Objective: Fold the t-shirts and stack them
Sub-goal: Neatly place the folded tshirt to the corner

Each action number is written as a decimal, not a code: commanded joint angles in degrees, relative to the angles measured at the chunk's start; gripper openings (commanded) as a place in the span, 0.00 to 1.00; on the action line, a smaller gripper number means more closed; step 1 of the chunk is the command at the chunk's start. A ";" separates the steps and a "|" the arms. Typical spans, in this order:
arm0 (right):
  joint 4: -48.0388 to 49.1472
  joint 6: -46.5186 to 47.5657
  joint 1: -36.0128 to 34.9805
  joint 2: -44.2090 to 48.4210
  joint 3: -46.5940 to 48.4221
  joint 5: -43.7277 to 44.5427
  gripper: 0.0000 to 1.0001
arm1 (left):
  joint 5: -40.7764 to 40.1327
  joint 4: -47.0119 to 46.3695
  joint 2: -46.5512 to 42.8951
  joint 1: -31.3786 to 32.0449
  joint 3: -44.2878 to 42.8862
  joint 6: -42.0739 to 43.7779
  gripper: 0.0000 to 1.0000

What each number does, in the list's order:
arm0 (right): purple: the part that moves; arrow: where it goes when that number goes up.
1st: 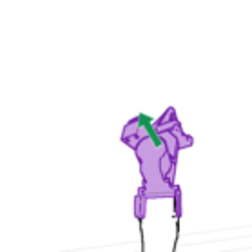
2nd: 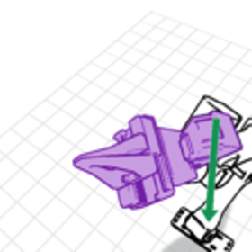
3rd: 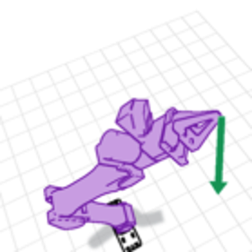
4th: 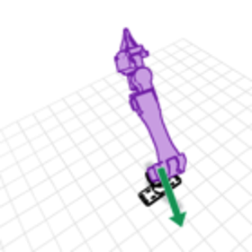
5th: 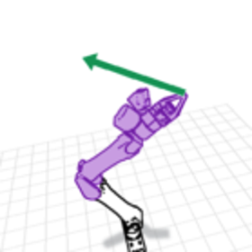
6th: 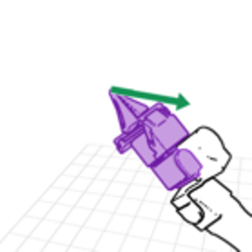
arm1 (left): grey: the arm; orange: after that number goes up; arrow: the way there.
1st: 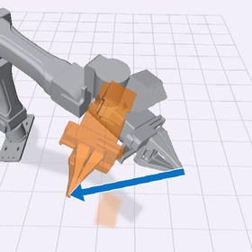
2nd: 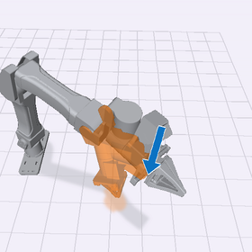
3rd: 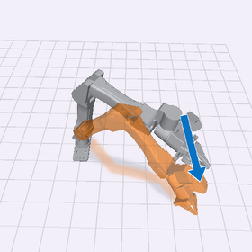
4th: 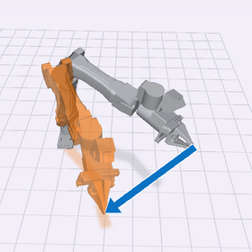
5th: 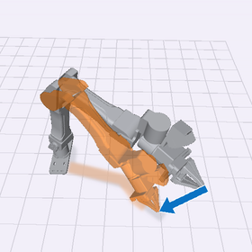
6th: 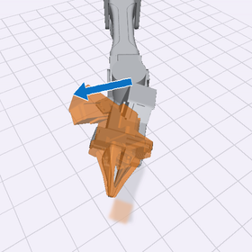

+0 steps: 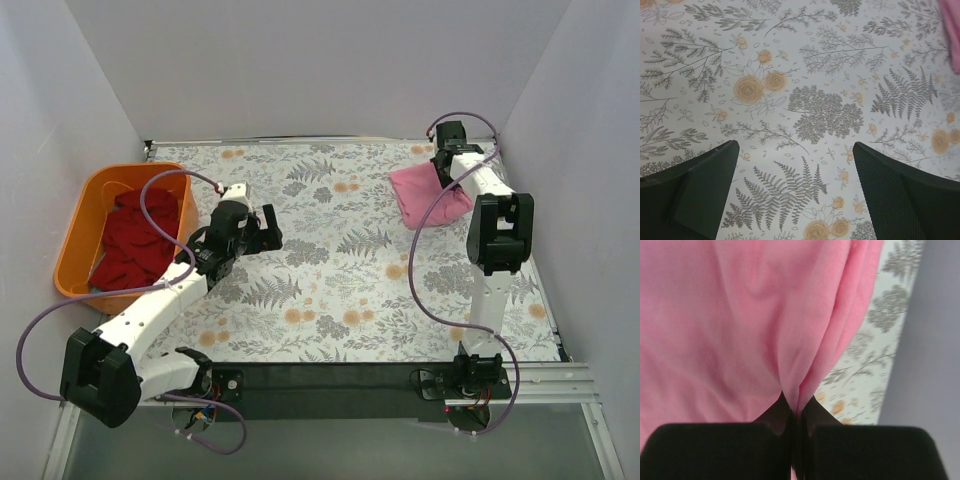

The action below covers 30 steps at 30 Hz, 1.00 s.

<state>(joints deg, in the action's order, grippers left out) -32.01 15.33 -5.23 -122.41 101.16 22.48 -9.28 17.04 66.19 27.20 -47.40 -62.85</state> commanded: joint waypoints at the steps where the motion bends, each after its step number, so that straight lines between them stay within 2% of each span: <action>1: 2.21 4.44 2.51 -5.18 7.98 11.26 0.01 | -2.75 -1.39 -1.59 -1.10 1.78 -0.08 0.91; 5: 9.22 7.16 4.71 -9.24 11.95 14.43 0.01 | -3.82 -2.01 -0.37 -1.27 2.49 -0.17 0.91; 9: 12.05 7.17 9.44 -11.79 12.57 15.57 0.01 | -2.24 -2.27 2.62 -1.89 2.05 -0.87 0.91; 16: 15.31 7.08 12.35 -13.99 12.65 14.97 0.02 | -1.44 -2.62 4.56 -2.15 2.22 -0.87 0.91; 18: 16.10 6.99 12.53 -14.43 13.09 14.96 0.09 | -1.36 -3.06 4.65 -2.15 2.48 -1.13 0.91; 19: 16.97 6.90 12.53 -14.70 13.53 14.70 0.25 | -1.27 -3.15 4.56 -2.07 2.57 -1.05 0.91; 22: 17.42 5.59 12.44 -14.79 14.58 14.35 0.45 | -1.27 -3.59 4.56 -2.15 2.75 -1.22 0.90; 26: 17.42 3.13 12.44 -12.77 14.24 15.39 0.53 | -1.18 -3.77 4.12 -2.07 2.92 -1.22 0.91; 30: 17.24 -0.29 12.35 -7.34 10.82 12.69 0.54 | -1.44 -3.94 3.42 -2.15 3.10 -1.22 0.90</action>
<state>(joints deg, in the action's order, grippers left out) -16.86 18.87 7.40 -136.75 113.12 35.97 -10.63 14.44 71.35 25.30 -44.60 -63.94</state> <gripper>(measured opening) 0.537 0.905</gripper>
